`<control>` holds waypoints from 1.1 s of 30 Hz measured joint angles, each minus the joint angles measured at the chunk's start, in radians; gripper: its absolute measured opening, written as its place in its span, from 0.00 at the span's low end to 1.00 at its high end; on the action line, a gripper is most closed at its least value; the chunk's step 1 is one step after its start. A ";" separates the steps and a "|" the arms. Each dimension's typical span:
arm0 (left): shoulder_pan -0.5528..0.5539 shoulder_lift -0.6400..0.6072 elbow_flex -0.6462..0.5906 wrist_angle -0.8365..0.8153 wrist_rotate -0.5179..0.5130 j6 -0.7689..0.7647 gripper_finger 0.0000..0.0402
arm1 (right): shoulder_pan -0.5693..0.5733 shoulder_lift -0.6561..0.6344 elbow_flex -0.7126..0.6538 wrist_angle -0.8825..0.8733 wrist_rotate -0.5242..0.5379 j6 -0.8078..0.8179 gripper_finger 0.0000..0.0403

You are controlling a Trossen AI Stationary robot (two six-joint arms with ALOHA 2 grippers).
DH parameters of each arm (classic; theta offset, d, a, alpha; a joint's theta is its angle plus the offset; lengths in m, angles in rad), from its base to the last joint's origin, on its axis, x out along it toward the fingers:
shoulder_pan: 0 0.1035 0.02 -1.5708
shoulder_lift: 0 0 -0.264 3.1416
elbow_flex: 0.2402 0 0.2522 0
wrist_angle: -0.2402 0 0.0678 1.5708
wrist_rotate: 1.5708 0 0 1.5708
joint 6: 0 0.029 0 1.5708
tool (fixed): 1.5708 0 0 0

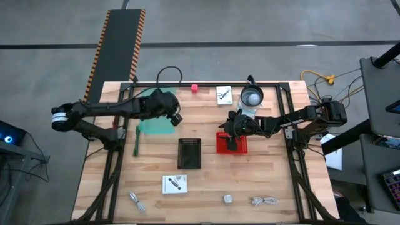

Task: Pick and place items into bin
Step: Put the black charger cable into the blue bin

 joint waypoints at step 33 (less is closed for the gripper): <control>0.395 0.187 0.026 -0.069 0.034 0.766 0.03 | 0.000 0.000 -0.001 0.001 0.001 0.001 0.56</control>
